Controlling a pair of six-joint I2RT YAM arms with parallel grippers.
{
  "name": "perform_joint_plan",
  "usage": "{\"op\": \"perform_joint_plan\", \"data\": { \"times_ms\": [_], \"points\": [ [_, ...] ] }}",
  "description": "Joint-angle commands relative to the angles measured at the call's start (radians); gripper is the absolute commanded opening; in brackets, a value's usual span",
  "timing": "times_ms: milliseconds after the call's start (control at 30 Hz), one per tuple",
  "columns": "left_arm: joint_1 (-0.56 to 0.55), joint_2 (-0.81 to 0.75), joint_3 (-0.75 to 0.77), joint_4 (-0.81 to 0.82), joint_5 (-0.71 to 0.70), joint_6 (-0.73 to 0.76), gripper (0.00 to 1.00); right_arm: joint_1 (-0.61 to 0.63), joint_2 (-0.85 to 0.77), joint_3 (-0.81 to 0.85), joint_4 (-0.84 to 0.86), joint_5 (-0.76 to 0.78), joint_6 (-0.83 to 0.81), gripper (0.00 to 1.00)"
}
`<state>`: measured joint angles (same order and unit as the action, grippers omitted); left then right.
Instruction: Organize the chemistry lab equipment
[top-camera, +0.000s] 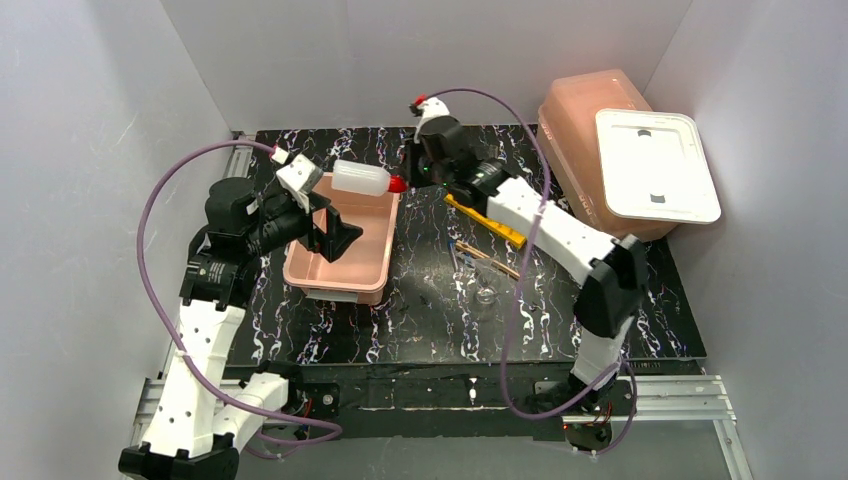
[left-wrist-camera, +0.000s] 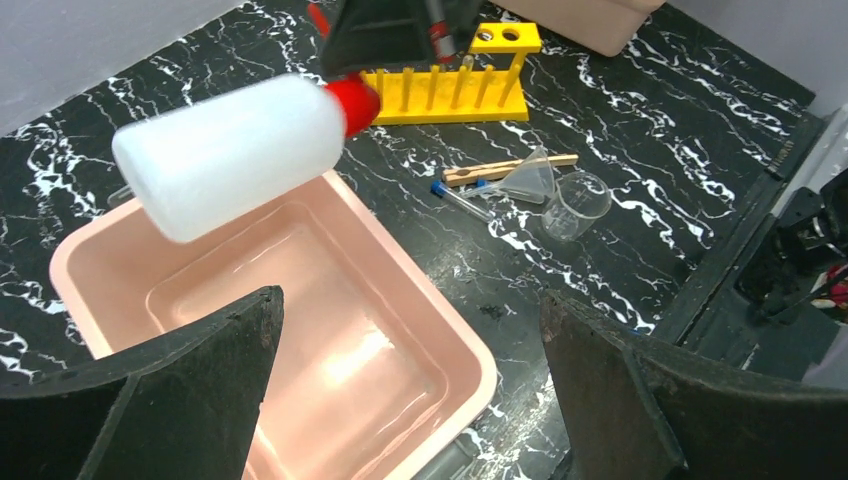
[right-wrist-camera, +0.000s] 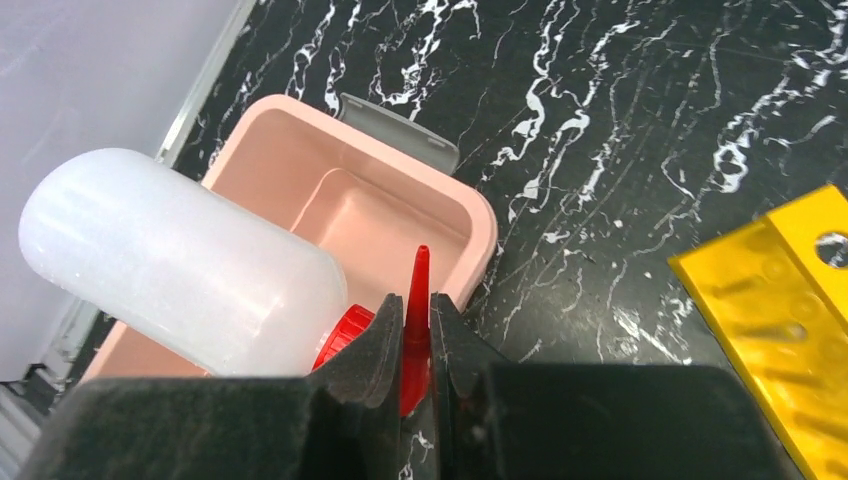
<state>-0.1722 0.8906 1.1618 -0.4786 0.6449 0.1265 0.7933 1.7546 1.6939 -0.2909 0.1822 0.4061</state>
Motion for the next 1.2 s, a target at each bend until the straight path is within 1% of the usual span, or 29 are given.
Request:
{"op": "perform_joint_plan", "data": {
  "times_ms": [0, 233, 367, 400, 433, 533, 600, 633, 667, 767, 867, 1000, 1100, 1167],
  "points": [
    [0.005, -0.041, 0.030, -0.062, -0.044, 0.055, 1.00, 0.034, 0.141, 0.163, -0.119, 0.014, -0.060, 0.01],
    [0.004, -0.061, 0.010, -0.091, -0.015, 0.104, 0.99, 0.054, 0.280, 0.275, -0.131, 0.026, -0.096, 0.01],
    [0.004, -0.058, 0.001, -0.097, 0.003, 0.120, 1.00, 0.062, 0.323, 0.303, -0.140, 0.055, -0.110, 0.01],
    [0.004, -0.059, -0.002, -0.098, 0.007, 0.125, 0.99, 0.065, 0.329, 0.309, -0.141, 0.062, -0.115, 0.03],
    [0.004, -0.058, -0.005, -0.100, 0.013, 0.128, 0.99, 0.067, 0.336, 0.316, -0.141, 0.067, -0.117, 0.08],
    [0.003, -0.054, -0.011, -0.105, 0.023, 0.134, 1.00, 0.073, 0.345, 0.338, -0.145, 0.064, -0.125, 0.12],
    [0.004, -0.052, -0.014, -0.106, 0.024, 0.140, 0.99, 0.075, 0.340, 0.346, -0.141, 0.058, -0.125, 0.19],
    [0.004, -0.051, -0.016, -0.106, 0.024, 0.143, 0.99, 0.075, 0.336, 0.349, -0.140, 0.056, -0.125, 0.24],
    [0.004, -0.050, -0.018, -0.106, 0.024, 0.145, 1.00, 0.075, 0.330, 0.352, -0.139, 0.056, -0.125, 0.29],
    [0.004, -0.047, -0.025, -0.106, 0.022, 0.149, 1.00, 0.074, 0.297, 0.348, -0.126, 0.053, -0.133, 0.39],
    [0.004, -0.044, -0.030, -0.106, 0.027, 0.149, 0.99, 0.070, 0.258, 0.338, -0.112, 0.045, -0.145, 0.46],
    [0.004, -0.043, -0.032, -0.107, 0.023, 0.149, 1.00, 0.066, 0.193, 0.320, -0.119, 0.036, -0.139, 0.46],
    [0.004, -0.042, -0.037, -0.109, 0.019, 0.155, 0.99, 0.056, 0.071, 0.211, -0.094, 0.044, -0.139, 0.43],
    [0.004, -0.037, -0.042, -0.114, 0.019, 0.156, 0.99, 0.037, -0.027, 0.094, -0.076, 0.048, -0.127, 0.41]
  ]
}}
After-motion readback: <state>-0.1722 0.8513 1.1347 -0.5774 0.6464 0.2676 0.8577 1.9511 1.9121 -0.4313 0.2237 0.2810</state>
